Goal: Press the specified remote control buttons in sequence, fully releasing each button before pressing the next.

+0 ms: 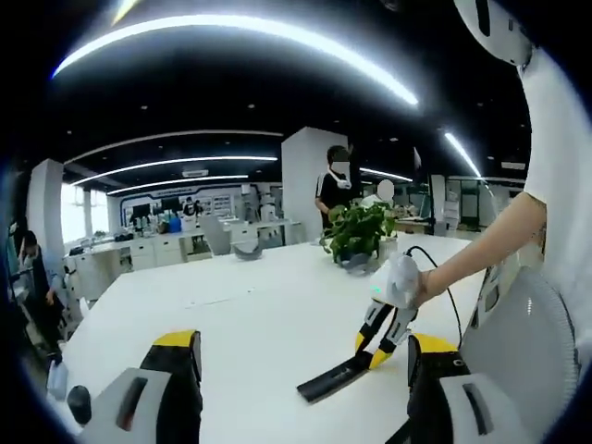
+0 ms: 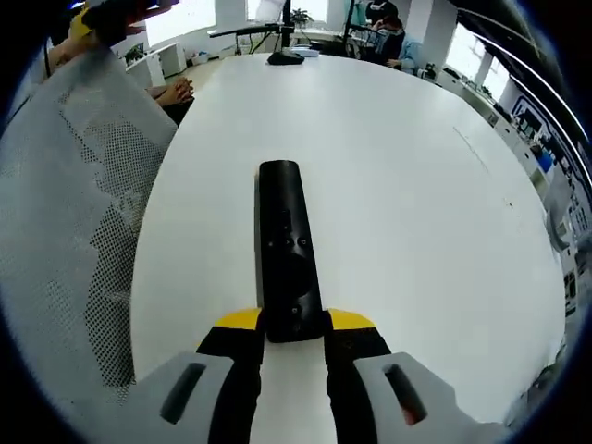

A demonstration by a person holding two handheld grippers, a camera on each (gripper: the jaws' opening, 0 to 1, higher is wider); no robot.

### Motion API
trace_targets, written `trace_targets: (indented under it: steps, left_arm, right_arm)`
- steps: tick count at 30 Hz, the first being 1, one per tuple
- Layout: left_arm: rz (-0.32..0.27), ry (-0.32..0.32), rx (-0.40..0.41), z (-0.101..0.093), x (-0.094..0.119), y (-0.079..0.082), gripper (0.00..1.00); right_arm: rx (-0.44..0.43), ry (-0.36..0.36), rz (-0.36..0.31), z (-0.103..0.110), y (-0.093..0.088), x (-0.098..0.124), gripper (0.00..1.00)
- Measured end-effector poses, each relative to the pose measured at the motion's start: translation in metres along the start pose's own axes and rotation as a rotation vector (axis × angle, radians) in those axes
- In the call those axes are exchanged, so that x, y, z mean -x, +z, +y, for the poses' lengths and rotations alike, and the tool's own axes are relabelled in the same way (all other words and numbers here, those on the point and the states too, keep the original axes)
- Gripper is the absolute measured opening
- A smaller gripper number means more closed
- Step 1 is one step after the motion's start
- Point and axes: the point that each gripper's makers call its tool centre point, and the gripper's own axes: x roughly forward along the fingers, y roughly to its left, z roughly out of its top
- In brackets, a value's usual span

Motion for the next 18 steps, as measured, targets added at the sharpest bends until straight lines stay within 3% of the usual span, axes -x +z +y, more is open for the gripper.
trace_targets:
  steps: [6,13,18]
  left_arm:
    - [0.02,-0.002,0.001,0.001,-0.001,-0.005,0.96]
    - [0.036,0.006,0.0,0.003,-0.001,-0.009,0.95]
    - [0.046,0.01,0.002,0.005,-0.001,-0.011,0.95]
  right_arm:
    - [-0.053,-0.006,-0.023,-0.038,0.002,-0.003,0.25]
    - [-0.059,-0.043,-0.028,-0.076,0.002,-0.001,0.25]
    - [-0.023,-0.011,-0.029,-0.079,0.002,-0.004,0.24]
